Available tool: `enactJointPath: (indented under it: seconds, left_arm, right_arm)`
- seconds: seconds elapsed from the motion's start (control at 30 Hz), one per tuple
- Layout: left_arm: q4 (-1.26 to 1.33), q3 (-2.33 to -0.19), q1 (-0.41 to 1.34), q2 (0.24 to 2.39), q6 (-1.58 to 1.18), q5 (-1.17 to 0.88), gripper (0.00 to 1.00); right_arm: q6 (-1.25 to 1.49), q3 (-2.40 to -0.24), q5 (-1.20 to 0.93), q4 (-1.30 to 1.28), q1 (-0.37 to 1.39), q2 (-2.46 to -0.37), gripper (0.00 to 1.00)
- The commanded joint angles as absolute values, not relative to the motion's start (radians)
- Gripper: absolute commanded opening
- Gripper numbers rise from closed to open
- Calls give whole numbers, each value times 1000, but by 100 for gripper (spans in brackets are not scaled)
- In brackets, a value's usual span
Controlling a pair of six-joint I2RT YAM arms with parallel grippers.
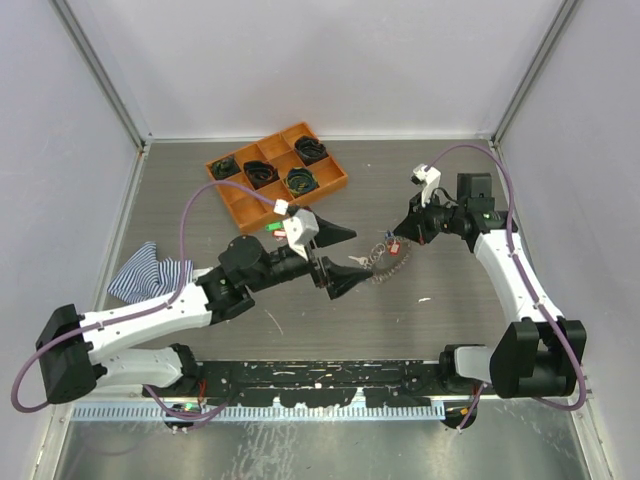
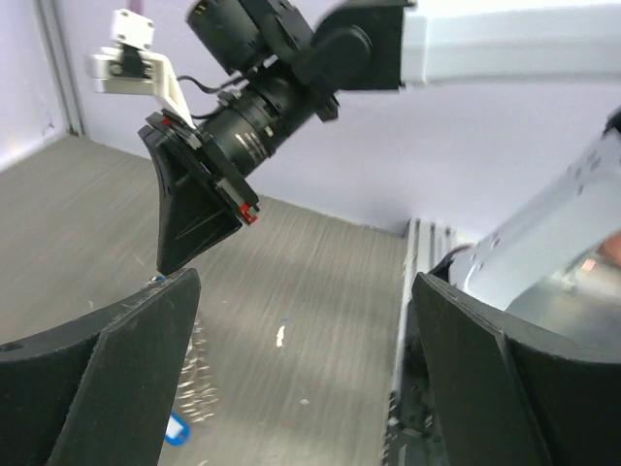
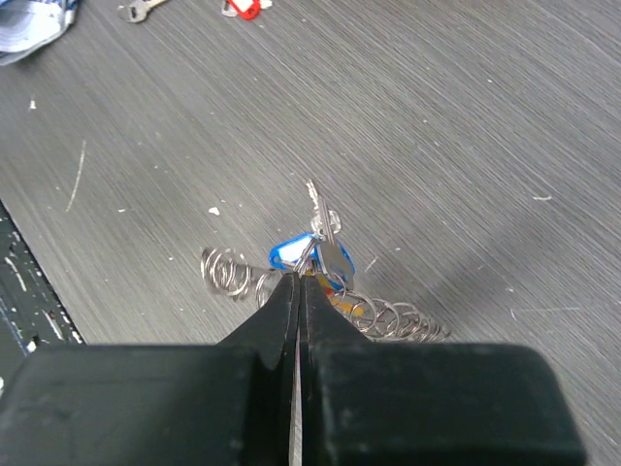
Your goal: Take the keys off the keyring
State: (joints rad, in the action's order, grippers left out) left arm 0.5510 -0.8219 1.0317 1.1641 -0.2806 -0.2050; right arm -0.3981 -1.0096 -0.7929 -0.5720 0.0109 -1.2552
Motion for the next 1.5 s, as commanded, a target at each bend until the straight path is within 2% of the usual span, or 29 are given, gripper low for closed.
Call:
enactJointPath:
  seconds: [0.0, 0.13, 0.23, 0.47, 0.57, 0.77, 0.97, 1.07, 1.23, 1.47]
  left_arm:
    - [481, -812, 1068, 1162, 104, -267, 94]
    - [525, -761, 1117, 1198, 248, -144, 96]
    - [652, -728, 1126, 1242, 257, -51, 99]
    - [855, -645, 1125, 1308, 53, 83, 100]
    - [838, -618, 1110, 1278, -85, 126, 98]
    - [761, -641, 996, 1250, -385, -89, 94]
    - [737, -701, 788, 1325, -661, -378, 89]
    - [778, -714, 762, 1384, -603, -479, 84]
    - [970, -734, 736, 1483, -511, -593, 84]
    - [761, -746, 750, 1464, -172, -567, 87]
  right_arm:
    - [-384, -1028, -896, -537, 8, -1202, 1]
    - [-381, -1025, -946, -541, 9, -1209, 1]
    - [-388, -1027, -966, -551, 13, -1223, 1]
    - [-390, -1024, -994, -551, 16, -1237, 1]
    - [-399, -1027, -997, -556, 17, -1242, 1]
    - [-421, -1025, -1010, -566, 17, -1255, 1]
    - [-429, -1024, -1023, -571, 16, -1272, 1]
    - [-424, -1023, -1035, -573, 17, -1283, 1]
    - [-407, -1021, -1050, -557, 17, -1280, 1]
    - [-343, -1025, -1087, -520, 16, -1280, 1]
